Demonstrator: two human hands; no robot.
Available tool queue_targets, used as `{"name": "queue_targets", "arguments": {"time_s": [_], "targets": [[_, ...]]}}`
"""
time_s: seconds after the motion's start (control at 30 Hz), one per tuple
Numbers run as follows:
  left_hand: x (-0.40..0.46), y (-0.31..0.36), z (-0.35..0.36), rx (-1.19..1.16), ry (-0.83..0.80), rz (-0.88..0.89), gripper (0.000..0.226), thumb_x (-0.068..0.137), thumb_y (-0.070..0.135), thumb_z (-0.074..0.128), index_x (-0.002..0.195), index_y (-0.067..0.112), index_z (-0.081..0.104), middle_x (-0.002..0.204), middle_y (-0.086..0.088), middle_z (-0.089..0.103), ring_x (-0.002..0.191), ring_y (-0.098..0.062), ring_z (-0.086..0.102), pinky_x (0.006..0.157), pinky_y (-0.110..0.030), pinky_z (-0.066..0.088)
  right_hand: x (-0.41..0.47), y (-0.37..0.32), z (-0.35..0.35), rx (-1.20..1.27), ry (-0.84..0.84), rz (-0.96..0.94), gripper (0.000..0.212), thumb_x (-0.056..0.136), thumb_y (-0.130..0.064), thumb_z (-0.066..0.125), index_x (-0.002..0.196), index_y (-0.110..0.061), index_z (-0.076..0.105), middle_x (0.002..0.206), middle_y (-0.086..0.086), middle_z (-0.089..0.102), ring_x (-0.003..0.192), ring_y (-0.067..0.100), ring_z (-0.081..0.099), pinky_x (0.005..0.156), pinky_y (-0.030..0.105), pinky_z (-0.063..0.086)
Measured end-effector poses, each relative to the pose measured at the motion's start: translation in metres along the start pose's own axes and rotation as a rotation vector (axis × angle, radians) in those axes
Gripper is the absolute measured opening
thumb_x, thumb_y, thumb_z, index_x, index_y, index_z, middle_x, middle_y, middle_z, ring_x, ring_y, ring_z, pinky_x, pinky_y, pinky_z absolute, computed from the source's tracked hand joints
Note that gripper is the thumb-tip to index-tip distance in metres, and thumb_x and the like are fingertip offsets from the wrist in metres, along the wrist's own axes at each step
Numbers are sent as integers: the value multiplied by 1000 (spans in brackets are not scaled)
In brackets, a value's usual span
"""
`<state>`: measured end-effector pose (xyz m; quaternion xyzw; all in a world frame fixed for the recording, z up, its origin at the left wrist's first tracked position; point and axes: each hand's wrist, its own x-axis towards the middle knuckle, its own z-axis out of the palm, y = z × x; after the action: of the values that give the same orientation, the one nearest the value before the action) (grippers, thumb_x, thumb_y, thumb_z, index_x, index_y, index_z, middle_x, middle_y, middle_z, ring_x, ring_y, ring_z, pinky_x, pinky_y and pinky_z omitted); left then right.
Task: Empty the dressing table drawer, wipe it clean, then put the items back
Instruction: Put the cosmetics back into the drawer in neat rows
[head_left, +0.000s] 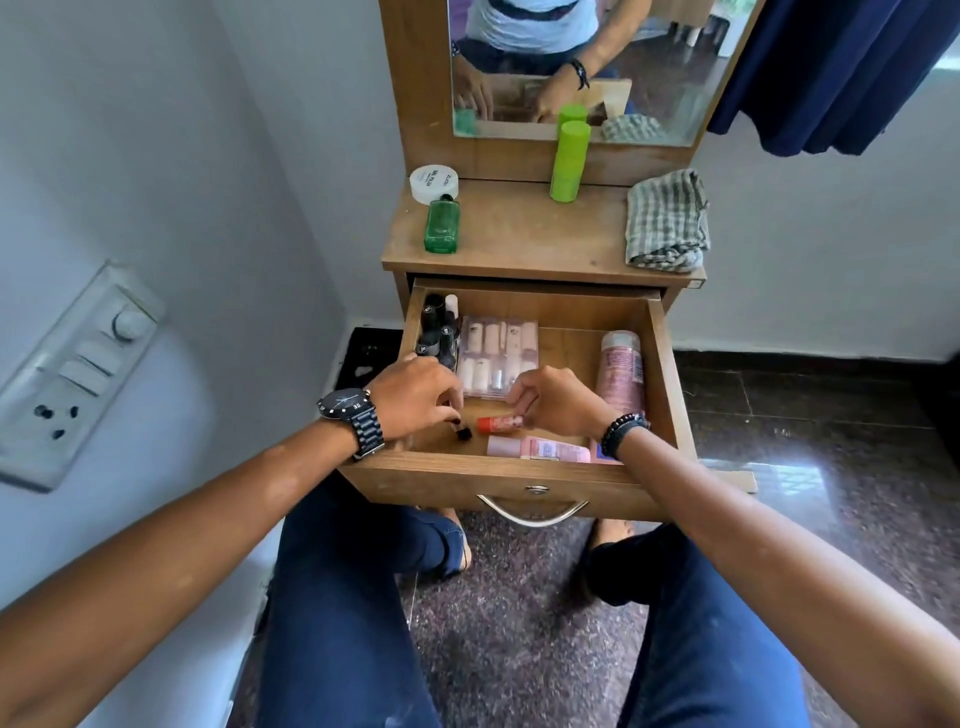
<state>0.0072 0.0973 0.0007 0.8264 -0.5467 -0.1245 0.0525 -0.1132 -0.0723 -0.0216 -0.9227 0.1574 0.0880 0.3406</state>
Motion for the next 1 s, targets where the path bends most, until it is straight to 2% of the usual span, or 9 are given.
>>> {"name": "queue_targets", "arguments": {"time_s": [0.07, 0.23, 0.33, 0.47, 0.67, 0.87, 1.0], "targets": [[-1, -1, 1, 43, 16, -19, 14, 81, 37, 66, 84, 23, 66, 92, 8, 67, 93, -10, 56, 91, -26, 34, -1, 0, 2, -61, 3, -30, 21, 76, 8, 59, 92, -2, 69, 91, 10, 72, 90, 21, 67, 84, 26, 52], [1, -1, 1, 316, -134, 35, 15, 87, 33, 59, 80, 20, 56, 80, 4, 63, 76, -14, 56, 92, -31, 36, -1, 2, 6, -159, -15, -54, 24, 77, 9, 56, 94, -4, 67, 92, 9, 70, 90, 22, 64, 81, 26, 51], [4, 4, 0, 462, -170, 93, 8, 90, 22, 54, 91, 15, 58, 90, -3, 67, 87, -22, 62, 81, -30, 35, 1, -1, 7, -220, -15, -70, 21, 80, 5, 58, 97, -6, 66, 96, 9, 68, 92, 22, 62, 81, 28, 52], [11, 9, 4, 632, -200, 95, 20, 87, 4, 46, 97, 13, 60, 96, -5, 67, 92, -25, 64, 80, -34, 48, 3, -4, 10, -263, -9, -96, 19, 81, 6, 59, 92, -8, 66, 96, 9, 67, 91, 23, 62, 74, 26, 50], [18, 10, 7, 691, -221, 70, 17, 86, 5, 51, 94, 13, 63, 95, -4, 68, 88, -26, 66, 76, -37, 53, 4, -2, 11, -300, 45, -134, 20, 83, 1, 61, 99, -11, 67, 102, 8, 67, 95, 22, 61, 71, 19, 40], [21, 9, 6, 710, -213, 24, 20, 86, 4, 48, 89, 13, 65, 93, -4, 69, 87, -24, 67, 75, -35, 53, 9, -9, 12, -329, 105, -151, 22, 85, -4, 60, 103, -12, 69, 102, 12, 68, 92, 26, 64, 73, 26, 47], [22, 10, 7, 704, -201, 10, 23, 86, 1, 46, 91, 12, 66, 93, -3, 69, 88, -24, 66, 72, -32, 49, 12, -12, 14, -349, 142, -152, 24, 88, -2, 55, 104, -11, 69, 104, 12, 67, 90, 26, 65, 69, 24, 46]]}}
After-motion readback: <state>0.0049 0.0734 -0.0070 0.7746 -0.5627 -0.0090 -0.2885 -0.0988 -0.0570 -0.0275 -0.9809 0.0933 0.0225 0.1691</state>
